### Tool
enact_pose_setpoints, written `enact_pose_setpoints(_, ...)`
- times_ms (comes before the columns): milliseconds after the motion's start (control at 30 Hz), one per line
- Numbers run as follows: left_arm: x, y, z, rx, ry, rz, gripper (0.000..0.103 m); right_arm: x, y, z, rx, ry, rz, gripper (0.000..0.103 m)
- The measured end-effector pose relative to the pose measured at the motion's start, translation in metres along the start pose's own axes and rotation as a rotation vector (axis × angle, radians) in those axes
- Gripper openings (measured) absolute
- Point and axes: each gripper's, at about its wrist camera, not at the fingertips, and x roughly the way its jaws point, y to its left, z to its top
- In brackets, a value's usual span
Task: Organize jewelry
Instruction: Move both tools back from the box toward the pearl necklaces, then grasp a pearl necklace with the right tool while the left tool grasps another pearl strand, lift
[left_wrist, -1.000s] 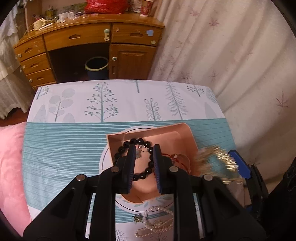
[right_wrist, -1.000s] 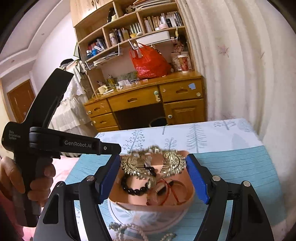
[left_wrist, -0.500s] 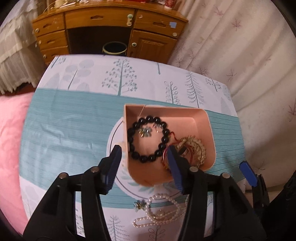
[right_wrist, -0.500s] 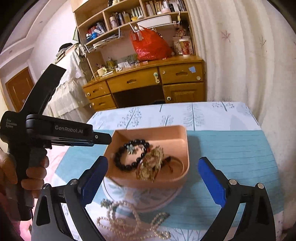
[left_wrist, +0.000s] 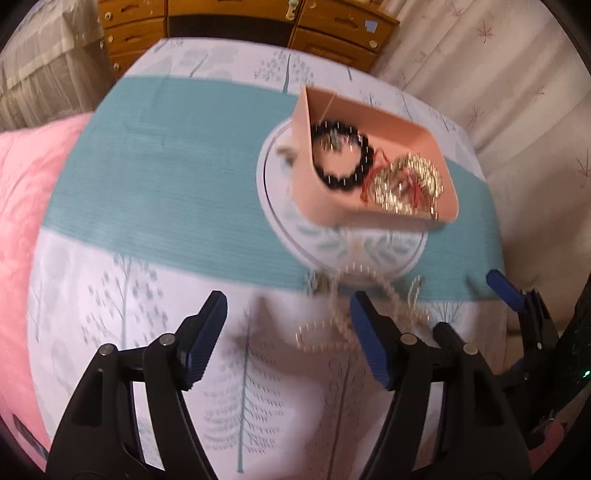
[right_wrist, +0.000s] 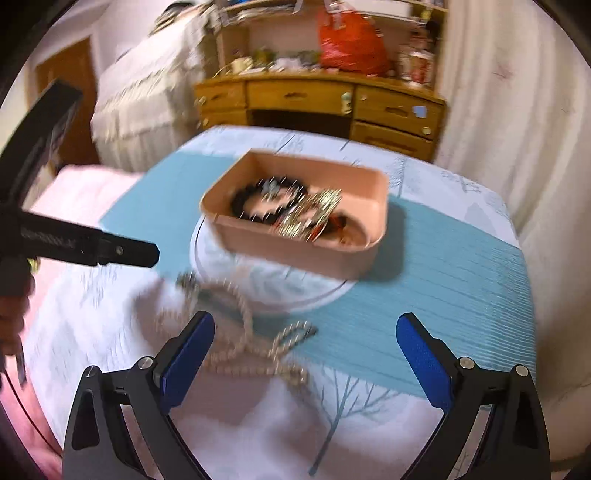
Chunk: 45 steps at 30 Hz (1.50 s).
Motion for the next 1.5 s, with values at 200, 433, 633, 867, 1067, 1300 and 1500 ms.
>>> enact_pose_setpoints(200, 0.015, -0.005, -0.02, -0.032, 0.028, -0.012, 0.067, 0.007, 0.031, -0.022, -0.186, 0.003, 0.019, 0.1)
enact_pose_setpoints(433, 0.025, -0.002, -0.025, -0.107, 0.01, 0.03, 0.067, 0.021, 0.07, -0.042, -0.386, -0.005, 0.027, 0.1)
enact_pose_setpoints(633, 0.032, -0.017, -0.024, -0.067, -0.022, 0.017, 0.062, 0.04, 0.072, -0.045, -0.366, 0.024, 0.063, 0.1)
enact_pose_setpoints(867, 0.041, -0.033, -0.019, -0.058, -0.029, 0.009, 0.039, 0.056, 0.054, -0.043, -0.257, 0.051, 0.16, 0.099)
enact_pose_setpoints(1067, 0.046, -0.044, -0.018, -0.047, -0.009, 0.014, 0.016, 0.06, 0.042, -0.042, -0.241, 0.038, 0.189, 0.096)
enact_pose_setpoints(1300, 0.047, -0.041, -0.015, -0.129, -0.004, 0.0, 0.012, 0.058, 0.04, -0.04, -0.265, 0.031, 0.215, 0.069)
enact_pose_setpoints(1500, 0.047, -0.039, -0.019, -0.138, -0.012, -0.013, 0.006, 0.056, 0.049, -0.03, -0.246, 0.045, 0.198, 0.023)
